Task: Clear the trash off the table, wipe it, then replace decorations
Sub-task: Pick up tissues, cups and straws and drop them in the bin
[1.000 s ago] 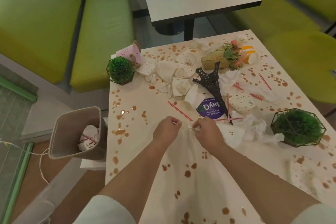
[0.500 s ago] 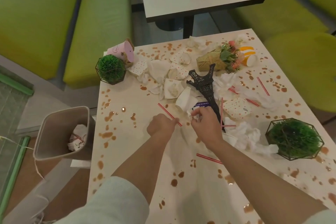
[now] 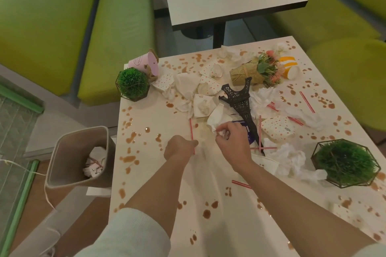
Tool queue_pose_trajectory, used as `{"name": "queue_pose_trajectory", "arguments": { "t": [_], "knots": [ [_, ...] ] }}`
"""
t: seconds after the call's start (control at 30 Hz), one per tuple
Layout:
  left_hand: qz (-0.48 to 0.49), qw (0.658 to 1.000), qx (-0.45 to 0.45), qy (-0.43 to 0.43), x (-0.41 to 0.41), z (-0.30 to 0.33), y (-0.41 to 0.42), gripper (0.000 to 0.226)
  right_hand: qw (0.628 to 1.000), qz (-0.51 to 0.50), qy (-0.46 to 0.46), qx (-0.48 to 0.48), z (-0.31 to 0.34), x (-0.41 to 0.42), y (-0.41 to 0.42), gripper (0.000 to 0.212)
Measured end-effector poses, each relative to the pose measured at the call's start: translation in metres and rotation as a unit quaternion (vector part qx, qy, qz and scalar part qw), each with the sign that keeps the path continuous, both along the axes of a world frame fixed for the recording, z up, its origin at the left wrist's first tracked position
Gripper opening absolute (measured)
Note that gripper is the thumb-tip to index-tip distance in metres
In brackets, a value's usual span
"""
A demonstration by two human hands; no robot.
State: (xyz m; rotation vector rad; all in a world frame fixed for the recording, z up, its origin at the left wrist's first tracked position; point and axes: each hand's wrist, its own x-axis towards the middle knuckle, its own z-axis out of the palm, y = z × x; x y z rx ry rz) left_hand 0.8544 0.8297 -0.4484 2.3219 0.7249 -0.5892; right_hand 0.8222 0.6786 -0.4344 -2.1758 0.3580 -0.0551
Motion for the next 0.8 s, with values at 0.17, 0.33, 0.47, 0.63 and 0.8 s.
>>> {"name": "queue_pose_trajectory", "arguments": {
  "t": [0.17,0.33,0.47,0.63,0.8],
  "knots": [
    [0.024,0.999,-0.034,-0.029,-0.008,0.005,0.02,0.029,1.0,0.002,-0.009,-0.001,0.005,0.0,0.026,0.016],
    [0.066,0.983,-0.135,-0.101,-0.015,0.007,0.058,0.026,0.995,0.002,-0.004,0.099,0.014,0.003,0.071,0.016],
    [0.114,0.965,-0.19,-0.143,-0.022,0.013,0.106,0.021,0.985,-0.011,0.002,0.175,0.019,0.0,0.122,0.011],
    [0.15,0.962,-0.171,-0.153,-0.038,0.019,0.183,0.014,0.978,0.01,0.032,0.206,0.023,-0.006,0.193,0.015],
    [0.168,0.967,-0.119,-0.148,-0.052,0.018,0.269,0.013,0.98,0.064,0.045,0.185,0.023,-0.006,0.265,0.012]
  ]
}}
